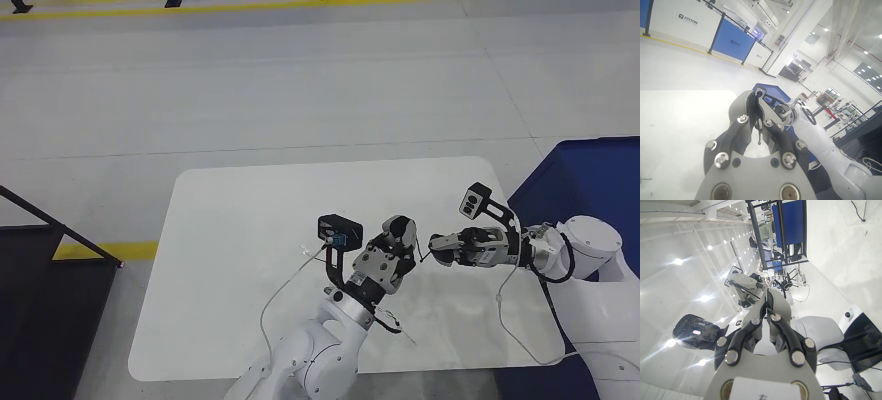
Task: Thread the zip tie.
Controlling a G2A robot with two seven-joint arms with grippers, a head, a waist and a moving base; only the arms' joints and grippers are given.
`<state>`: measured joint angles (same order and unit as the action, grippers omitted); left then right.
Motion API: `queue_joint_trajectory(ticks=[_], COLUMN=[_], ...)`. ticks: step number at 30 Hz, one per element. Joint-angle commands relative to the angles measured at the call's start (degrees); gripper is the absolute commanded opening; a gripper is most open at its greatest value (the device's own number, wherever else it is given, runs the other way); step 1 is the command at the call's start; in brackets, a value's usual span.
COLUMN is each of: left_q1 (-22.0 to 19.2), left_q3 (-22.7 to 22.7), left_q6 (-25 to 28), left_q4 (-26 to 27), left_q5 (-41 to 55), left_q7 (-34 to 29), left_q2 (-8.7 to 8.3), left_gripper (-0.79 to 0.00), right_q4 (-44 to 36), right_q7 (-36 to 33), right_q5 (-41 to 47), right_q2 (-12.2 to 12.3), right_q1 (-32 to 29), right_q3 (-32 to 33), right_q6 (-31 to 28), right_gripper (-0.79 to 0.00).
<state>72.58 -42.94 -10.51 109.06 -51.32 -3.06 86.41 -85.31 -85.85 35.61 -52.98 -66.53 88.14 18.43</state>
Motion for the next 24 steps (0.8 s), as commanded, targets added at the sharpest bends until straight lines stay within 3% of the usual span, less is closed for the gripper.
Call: queue_joint_trajectory(ticks=[1,24], left_q1=[-0.07,2.44], left_q3=[-0.14,-2.18], left_q6=[0.05,3.20], left_q4=[-0.17,1.44], left_q5=[0.06,0.49], left_q7=[-0.06,-0.63], left_q2=[0.11,0.37], left_gripper=[-0.785,-0.785], right_q4=[0.00,0.00], right_q7=[0.00,0.00], right_q5=[0.00,0.00], right_q2=[0.00,0.00], right_q1=[0.00,0.00], right_q3=[0.00,0.00], right_q6=[0.00,0.00], right_gripper=[-0.785,-0.785])
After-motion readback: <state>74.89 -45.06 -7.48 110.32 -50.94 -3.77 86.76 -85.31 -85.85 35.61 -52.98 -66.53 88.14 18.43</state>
